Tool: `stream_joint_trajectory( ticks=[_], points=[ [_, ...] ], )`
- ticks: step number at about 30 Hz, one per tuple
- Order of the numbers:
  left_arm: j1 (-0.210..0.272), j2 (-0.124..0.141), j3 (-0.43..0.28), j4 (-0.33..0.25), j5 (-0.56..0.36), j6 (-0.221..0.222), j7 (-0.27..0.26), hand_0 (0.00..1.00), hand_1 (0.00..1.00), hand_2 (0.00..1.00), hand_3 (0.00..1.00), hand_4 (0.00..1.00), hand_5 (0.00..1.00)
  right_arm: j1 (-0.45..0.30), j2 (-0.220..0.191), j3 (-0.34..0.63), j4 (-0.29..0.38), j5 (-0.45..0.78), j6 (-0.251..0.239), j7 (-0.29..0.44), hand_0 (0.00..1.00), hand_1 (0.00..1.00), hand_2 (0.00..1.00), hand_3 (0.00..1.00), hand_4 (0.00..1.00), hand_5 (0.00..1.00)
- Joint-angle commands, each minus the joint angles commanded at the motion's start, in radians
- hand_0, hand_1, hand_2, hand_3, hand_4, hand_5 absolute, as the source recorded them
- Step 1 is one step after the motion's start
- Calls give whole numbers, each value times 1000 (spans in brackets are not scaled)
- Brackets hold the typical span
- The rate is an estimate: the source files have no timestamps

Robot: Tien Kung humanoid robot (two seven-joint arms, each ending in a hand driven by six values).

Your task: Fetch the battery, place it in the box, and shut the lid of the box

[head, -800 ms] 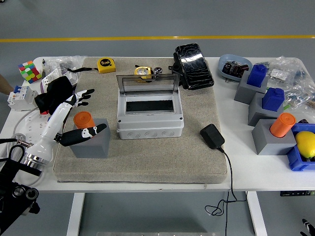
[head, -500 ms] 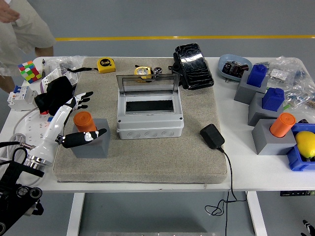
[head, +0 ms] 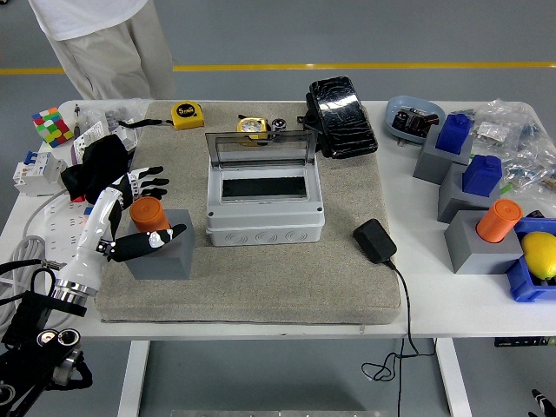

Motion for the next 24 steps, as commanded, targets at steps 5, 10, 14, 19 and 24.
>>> stream_joint_trajectory(
  ticks=[5,10,14,19,24],
  points=[
    [-15,-4,27,17,-44,-9,-9,533,573,580,723,998,2,0,2,0,0,1,1,1,626,648,647,555,958,505],
    [-34,1,58,30,-85,-20,-13,545,554,527,708,998,2,0,2,2,0,2,0,1,626,649,647,556,958,505],
    [-56,-2,82,44,-109,-19,-24,569,506,464,636,998,2,-1,3,0,-1,3,-1,0,626,648,647,555,958,505],
    [-90,-3,130,71,-135,-10,-39,535,457,420,544,998,2,-1,6,-1,0,5,-1,4,626,648,646,556,958,506],
    [-110,-10,160,91,-145,-6,-42,325,409,388,505,998,2,-2,8,-5,-1,7,-1,4,626,647,647,555,958,505]
  ],
)
